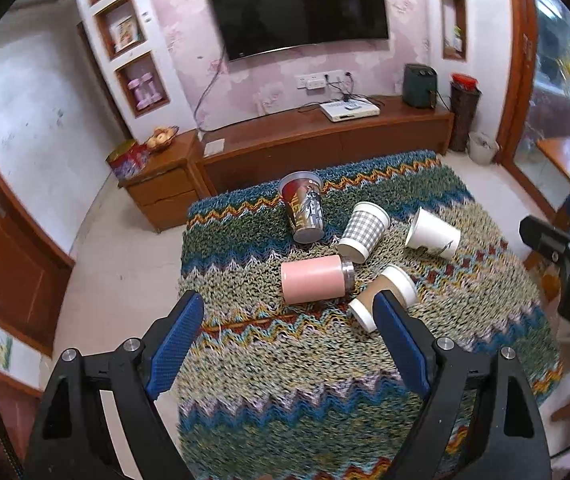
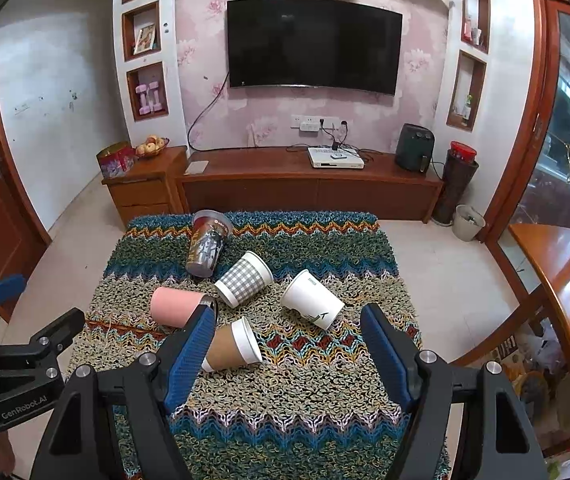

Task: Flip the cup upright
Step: 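Move the left gripper toward the pink thermos lying on its side, then close the left gripper around the pink thermos body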

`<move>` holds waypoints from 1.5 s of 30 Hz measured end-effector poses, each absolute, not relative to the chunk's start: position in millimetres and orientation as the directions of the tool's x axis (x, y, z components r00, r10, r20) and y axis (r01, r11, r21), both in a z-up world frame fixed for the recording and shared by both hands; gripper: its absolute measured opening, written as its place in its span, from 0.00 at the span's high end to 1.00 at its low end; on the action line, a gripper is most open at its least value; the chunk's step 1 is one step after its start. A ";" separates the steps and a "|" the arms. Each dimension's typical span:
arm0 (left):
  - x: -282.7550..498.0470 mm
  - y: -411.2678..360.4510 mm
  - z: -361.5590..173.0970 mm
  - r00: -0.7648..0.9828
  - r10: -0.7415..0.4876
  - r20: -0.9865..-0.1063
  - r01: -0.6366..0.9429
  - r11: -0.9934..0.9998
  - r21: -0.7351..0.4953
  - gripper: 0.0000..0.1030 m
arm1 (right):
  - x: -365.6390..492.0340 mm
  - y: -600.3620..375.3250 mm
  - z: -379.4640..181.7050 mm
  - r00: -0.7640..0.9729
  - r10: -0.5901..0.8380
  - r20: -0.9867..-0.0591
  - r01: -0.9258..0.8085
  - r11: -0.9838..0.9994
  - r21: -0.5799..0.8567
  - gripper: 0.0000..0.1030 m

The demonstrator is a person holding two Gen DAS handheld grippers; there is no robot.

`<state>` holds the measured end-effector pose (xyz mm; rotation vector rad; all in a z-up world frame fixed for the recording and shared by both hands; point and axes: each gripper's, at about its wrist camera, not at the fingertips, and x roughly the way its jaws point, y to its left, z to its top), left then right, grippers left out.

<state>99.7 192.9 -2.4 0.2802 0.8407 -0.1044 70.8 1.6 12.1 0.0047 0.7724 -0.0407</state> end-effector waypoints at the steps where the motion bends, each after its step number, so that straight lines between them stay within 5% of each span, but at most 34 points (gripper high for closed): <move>1: 102.1 192.4 -4.6 0.664 0.014 -0.747 0.222 0.951 0.215 0.14 | 73.0 1.6 10.1 0.713 -0.037 -0.700 0.041 0.999 -0.011 0.26; 17: 154.4 162.9 -80.7 0.574 -0.074 -0.816 0.616 0.696 0.370 0.14 | 118.1 4.4 -83.8 0.596 0.006 -0.803 0.100 0.992 0.081 0.26; 45: 236.0 134.2 -188.2 0.285 -0.017 -0.958 0.895 0.363 0.259 0.14 | 191.3 6.6 -162.8 0.520 0.045 -0.853 0.157 0.977 0.147 0.26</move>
